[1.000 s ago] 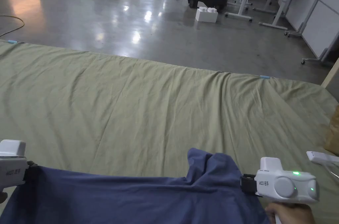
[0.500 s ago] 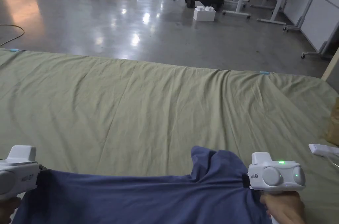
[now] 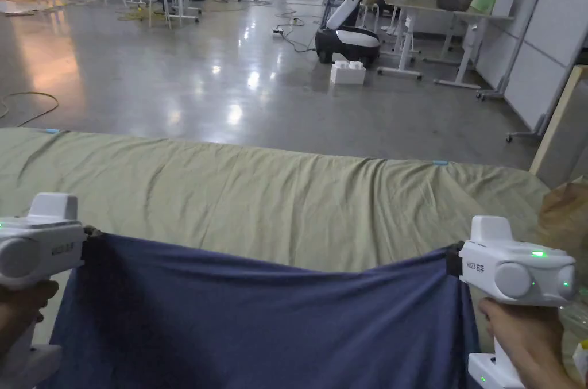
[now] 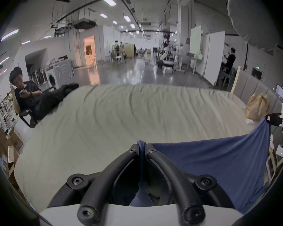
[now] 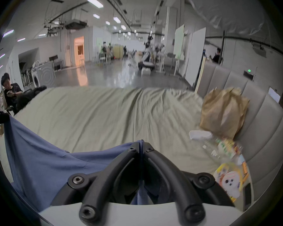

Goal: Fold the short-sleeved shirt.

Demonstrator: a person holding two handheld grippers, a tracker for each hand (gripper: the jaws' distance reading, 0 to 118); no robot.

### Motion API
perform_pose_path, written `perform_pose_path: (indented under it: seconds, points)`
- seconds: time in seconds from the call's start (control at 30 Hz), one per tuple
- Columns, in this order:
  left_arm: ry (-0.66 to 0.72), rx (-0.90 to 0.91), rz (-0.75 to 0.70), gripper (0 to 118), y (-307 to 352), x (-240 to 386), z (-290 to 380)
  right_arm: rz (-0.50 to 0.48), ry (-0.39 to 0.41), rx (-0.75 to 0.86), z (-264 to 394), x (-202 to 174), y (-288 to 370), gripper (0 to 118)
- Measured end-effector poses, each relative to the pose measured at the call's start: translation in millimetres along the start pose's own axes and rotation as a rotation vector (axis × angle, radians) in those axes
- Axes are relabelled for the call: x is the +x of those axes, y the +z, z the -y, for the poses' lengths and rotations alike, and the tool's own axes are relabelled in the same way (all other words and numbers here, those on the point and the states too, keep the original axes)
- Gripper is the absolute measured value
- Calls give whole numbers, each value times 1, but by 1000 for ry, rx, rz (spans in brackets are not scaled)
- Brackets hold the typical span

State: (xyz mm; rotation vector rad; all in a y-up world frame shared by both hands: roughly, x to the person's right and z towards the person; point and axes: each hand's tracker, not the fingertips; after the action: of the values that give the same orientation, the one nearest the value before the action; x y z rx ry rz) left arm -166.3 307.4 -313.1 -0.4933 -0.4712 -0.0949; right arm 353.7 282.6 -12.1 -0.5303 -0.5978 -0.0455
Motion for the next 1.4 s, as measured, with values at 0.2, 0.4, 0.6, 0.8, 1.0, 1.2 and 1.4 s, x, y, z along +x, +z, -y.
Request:
perform_pose_path:
  seconds: [0.2, 0.4, 0.6, 0.8, 1.0, 1.2, 1.4]
  points:
    - [8, 136, 4, 5, 46, 3, -65, 23, -31, 155, -64, 19, 68, 3]
    - [-8, 215, -8, 5, 67, 8, -119, -90, -65, 214, -121, 8, 119, 3]
    - [-20, 272, -19, 5, 76, 17, -169, 7, -62, 273, -173, 21, 127, 3]
    - [-27, 318, -37, 5, 73, 23, -217, 28, -33, 342, -219, 30, 121, 3]
    - [-92, 306, -77, 5, 61, 29, -262, 41, 26, 417, -277, 33, 116, 3]
    - [-88, 355, -93, 5, 58, 35, -297, 81, 47, 422, -298, 33, 115, 3]
    - [-60, 378, -103, 5, 54, 42, -309, 101, 60, 446, -316, 36, 113, 3]
